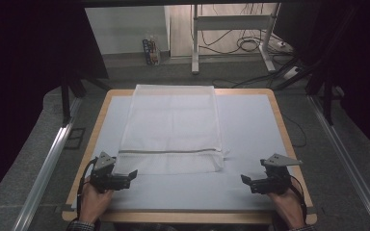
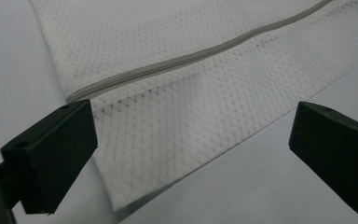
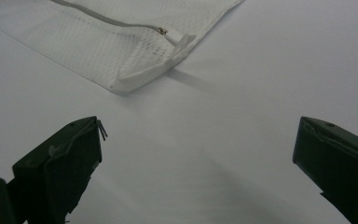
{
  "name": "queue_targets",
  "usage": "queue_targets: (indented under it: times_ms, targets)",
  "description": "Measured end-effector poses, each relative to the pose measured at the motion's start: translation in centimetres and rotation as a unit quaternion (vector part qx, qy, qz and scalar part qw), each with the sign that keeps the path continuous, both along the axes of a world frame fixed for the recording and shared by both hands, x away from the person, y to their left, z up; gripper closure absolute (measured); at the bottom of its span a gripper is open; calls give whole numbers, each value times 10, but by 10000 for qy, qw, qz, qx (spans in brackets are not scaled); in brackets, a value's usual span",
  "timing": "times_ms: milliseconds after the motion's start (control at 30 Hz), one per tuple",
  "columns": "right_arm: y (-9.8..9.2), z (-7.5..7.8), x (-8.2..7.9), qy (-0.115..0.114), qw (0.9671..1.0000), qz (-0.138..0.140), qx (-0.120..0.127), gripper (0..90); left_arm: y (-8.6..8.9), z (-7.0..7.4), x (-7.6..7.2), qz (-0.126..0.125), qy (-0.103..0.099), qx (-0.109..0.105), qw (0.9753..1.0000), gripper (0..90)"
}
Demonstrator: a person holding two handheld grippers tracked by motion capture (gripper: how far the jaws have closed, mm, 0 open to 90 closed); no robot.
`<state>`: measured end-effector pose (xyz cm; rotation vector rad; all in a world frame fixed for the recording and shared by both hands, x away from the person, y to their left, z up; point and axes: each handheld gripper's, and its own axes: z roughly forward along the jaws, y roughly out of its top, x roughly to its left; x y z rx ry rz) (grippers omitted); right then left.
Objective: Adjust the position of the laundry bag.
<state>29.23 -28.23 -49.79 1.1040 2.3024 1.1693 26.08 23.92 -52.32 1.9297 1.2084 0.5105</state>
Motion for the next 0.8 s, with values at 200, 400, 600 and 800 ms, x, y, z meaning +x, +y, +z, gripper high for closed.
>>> queue_targets:
  times_ms: [200,400,600,800]
  targets:
    - [1,0,2,-7,10000,43,-62,19,-2,-1,3,-51,86,217,9997,53]
    - [3,0,2,-49,9998,105,-147,21,-8,-3,6,-37,380,386,9985,0]
    - [3,-1,3,-52,9998,136,-102,22,-6,-4,6,-55,266,219,9994,12]
    - [3,0,3,-78,9999,126,-67,23,-4,-3,7,-50,264,139,9995,26]
